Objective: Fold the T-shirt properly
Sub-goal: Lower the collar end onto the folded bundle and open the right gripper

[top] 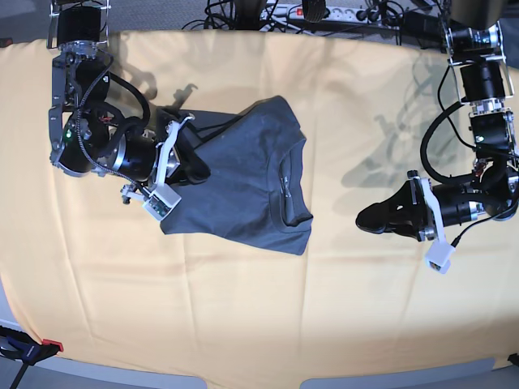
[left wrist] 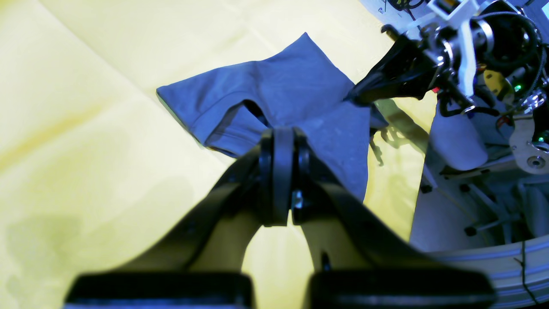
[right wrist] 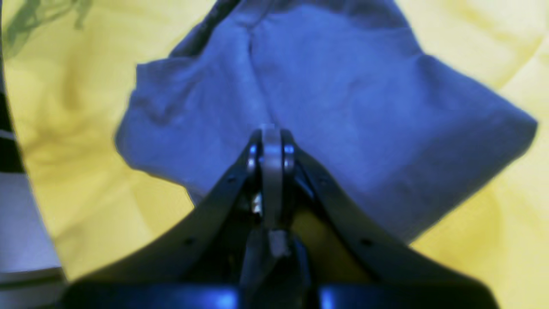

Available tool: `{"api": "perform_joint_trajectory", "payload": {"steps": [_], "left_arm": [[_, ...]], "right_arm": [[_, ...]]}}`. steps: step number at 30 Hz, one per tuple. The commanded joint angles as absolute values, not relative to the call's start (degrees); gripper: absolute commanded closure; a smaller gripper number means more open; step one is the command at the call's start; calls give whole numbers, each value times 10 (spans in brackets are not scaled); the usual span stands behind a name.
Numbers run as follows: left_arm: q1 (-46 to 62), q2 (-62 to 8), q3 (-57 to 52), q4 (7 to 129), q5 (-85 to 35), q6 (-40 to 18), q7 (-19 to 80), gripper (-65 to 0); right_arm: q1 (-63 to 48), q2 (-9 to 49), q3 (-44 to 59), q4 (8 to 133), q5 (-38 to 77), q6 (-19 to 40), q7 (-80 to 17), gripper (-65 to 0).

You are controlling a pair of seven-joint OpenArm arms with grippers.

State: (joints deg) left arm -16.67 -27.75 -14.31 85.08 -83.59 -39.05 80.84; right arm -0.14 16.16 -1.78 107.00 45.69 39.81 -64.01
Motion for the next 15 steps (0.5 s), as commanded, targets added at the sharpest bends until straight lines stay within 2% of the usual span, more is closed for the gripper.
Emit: {"api": "perform_joint_trajectory", "payload": {"steps": [1,4,9,11,15], "left_arm": [[-179,-287,-147,858,-850,-390,800,0],[-179,-287,-147,858,-850,-390,800,0],[-179,-287,-147,858,-850,-390,800,0],[-179,-287,-147,858,-850,-390,800,0],[-179,-287,-147,858,-850,-390,800,0]], "right_arm": [[7,167,-15,1079,438,400,-624,0],[4,167,-15,1079,393,400,-606,0],[-23,167,-15,1079,396,400,-606,0],[-39,166,-15,1079,429,400,-614,0],[-61,156,-16,1079,565,400,-676,0]]}}
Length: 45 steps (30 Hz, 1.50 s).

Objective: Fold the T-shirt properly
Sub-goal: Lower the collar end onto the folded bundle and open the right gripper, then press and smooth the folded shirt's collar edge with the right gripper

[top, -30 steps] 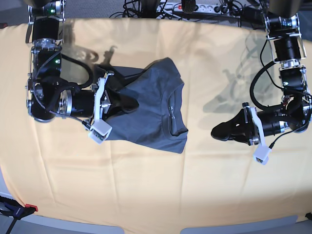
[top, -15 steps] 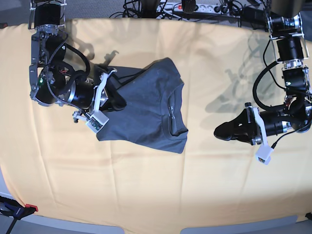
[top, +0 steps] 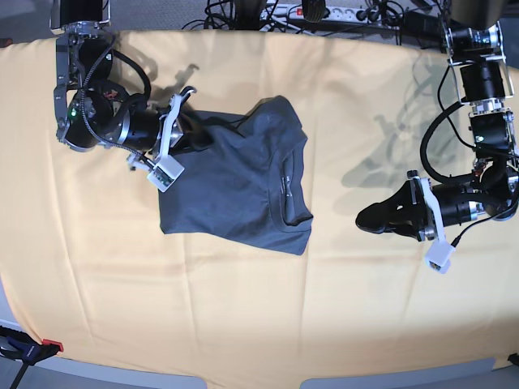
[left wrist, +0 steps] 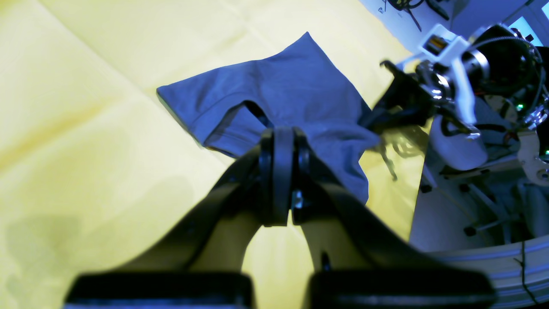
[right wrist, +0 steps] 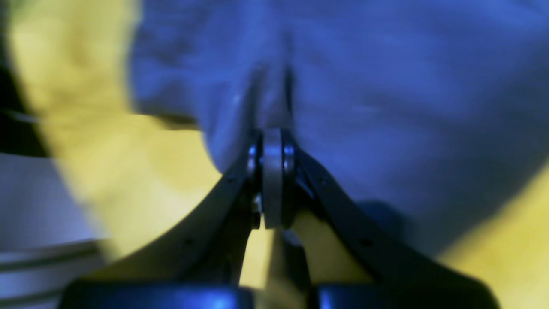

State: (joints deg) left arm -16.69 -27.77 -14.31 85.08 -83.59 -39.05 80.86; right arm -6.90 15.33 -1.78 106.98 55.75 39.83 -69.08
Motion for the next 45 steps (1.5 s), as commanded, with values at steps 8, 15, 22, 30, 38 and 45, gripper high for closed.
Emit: {"api": "perform_joint_trajectory", "payload": {"steps": [8,15,22,30,38,45], "left_arm": [[-179,-287,-147,858,-850,-390,800,0],[-179,-291,-147,858,-850,-390,800,0],[-180,-297,-147,858,-850,-390,800,0],[-180,-335,-147,858,-850,-390,800,0],[-180,-356,-148,858,-850,-390,800,0],[-180,-356,-148,858,-850,-390,800,0]], "right_arm": [[-32,146,-15,1080,744,400,-710,0],[-30,91,-25,1080,775,400,-766,0],[-30,65,-131,1080,716,400,-786,-405],[-29,65,-262,1080,264,400,-557,-405],[-30,74,-264,1077,192,394,-537,-212],[-30,89,-264,1046,180,394,-518,-173]]}}
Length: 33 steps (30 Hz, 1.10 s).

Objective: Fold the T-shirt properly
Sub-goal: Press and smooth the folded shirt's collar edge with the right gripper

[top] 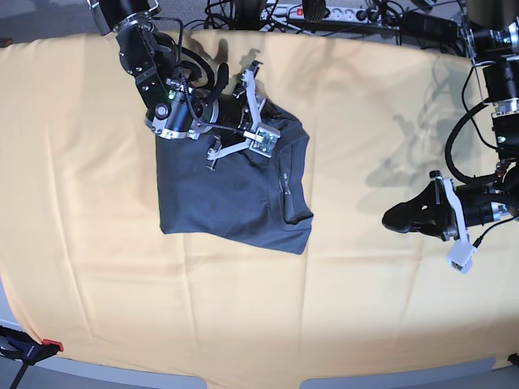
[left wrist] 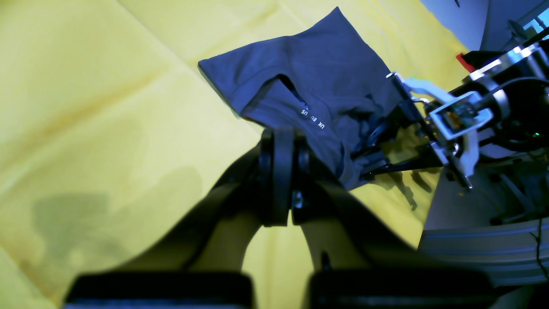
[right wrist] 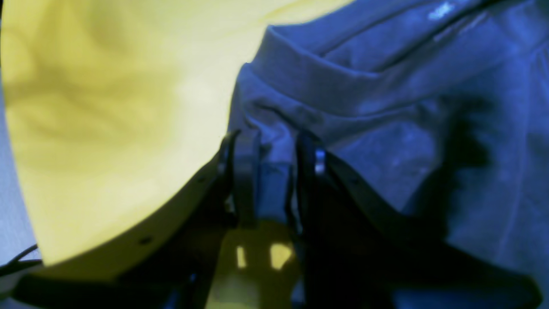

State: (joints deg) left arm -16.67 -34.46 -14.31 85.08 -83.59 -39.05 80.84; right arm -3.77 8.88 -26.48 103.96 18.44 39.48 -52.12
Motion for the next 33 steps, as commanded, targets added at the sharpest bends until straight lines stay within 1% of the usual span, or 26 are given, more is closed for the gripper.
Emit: {"api": "perform_joint_trajectory", "payload": {"steps": [1,3,4,8,10,16,17,18,19,21,22,23,26,28,29,30,31,33], "left_arm": [[-180,-356,-148,858,-850,-390,800,0],[-180,-356,-148,858,-850,-390,800,0],[-180,-356,-148,858,-850,-390,800,0],[-180,-356,-148,858,-850,-390,800,0],[-180,-356,-148,858,-850,-390,800,0],[-180,-356,-148,858,-850,-390,800,0],[-180,-356,-148,858,-850,-390,800,0],[-180,-356,-148,858,-850,-390,800,0],[-180,-356,-148,858,-850,-389,800,0],[-180,-356,-148,858,-850,-380,800,0],[-181,-356,-148,858,-850,-379,800,0],[-182,-356,-148,858,-850,-380,800,0],[-183,-356,-148,858,-850,-380,800,0],[-182,-356,-148,858,-850,-379,800,0],[-183,-356,-148,859,-850,-376,800,0],[-183,-356,-148,860,-850,-373,800,0],[-182,-356,-148,863,-850,-373,800,0],[-181,-356,-148,877,-850,-373,800,0]], "right_arm": [[-30,89,-264,1037,180,395,-516,-131],[-30,88,-264,1033,197,395,-516,-10],[-30,87,-264,1034,214,395,-516,0],[-20,76,-264,1046,314,400,-517,0],[-16,64,-264,1046,343,400,-517,0],[-14,19,-264,1046,344,400,-516,0],[-14,13,-264,1046,341,400,-516,-15],[-13,8,-264,1046,338,400,-516,-79],[-11,4,-264,1046,336,400,-516,-173],[-5,-2,-264,1046,337,400,-516,-391],[2,-2,-264,1046,340,400,-517,-481],[13,-2,-264,1046,349,400,-518,-538],[58,-2,-262,1067,359,400,-543,-524],[89,-2,-256,1094,333,400,-570,-513],[103,-2,-251,1105,309,399,-578,-476],[115,0,-244,1110,285,389,-576,-399],[127,6,-235,1110,266,383,-576,-283],[146,27,-217,1105,244,379,-565,-8]]}}
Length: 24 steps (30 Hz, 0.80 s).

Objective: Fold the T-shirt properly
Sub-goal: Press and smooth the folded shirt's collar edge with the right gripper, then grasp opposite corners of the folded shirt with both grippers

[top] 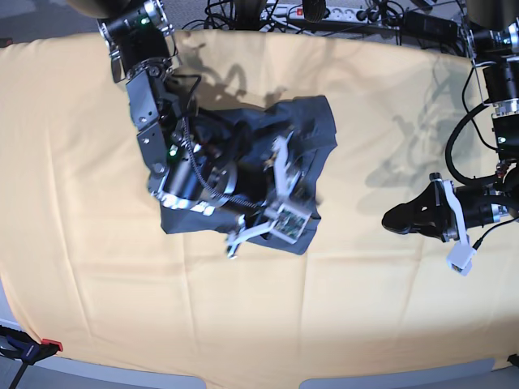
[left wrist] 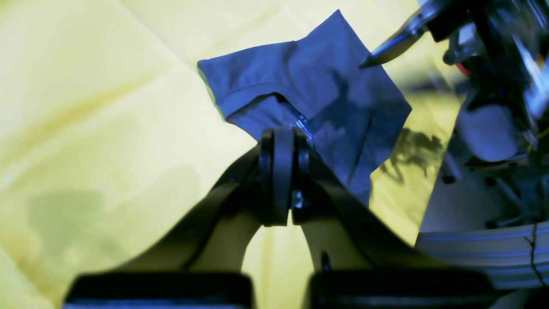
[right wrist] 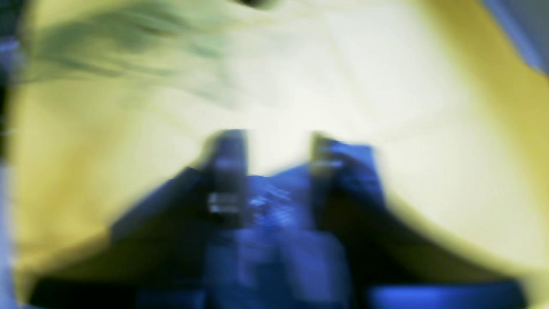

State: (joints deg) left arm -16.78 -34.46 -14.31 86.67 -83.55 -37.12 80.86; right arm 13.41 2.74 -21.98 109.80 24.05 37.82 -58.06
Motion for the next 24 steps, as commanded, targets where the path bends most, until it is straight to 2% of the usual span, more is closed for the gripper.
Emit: {"api": "perform_joint_trajectory", "payload": {"steps": [1,6,12,15,21,24], "left_arm": [[-178,-354,-147,889,-850,-373,800,0],[-150,-354,-106,1004,-850,-400,800,0],[-88,-350,8,1151,-843,-400,800,0],[-59,-351,58,1170,-772,-400,800,0],[-23,-351,135,1169,-602,-400,800,0],[-10,-351,161,1169,-522,-400,764,0]], "right_arm": [[153,41,-209,1103,237,380,-549,0],[185,120,-194,1057,201,379,-483,0],[248,174,-194,943,213,376,-450,0],[279,191,-195,874,243,400,-450,0],[331,194,-204,729,268,400,-450,0],[343,196,-217,680,267,400,-450,0]]}}
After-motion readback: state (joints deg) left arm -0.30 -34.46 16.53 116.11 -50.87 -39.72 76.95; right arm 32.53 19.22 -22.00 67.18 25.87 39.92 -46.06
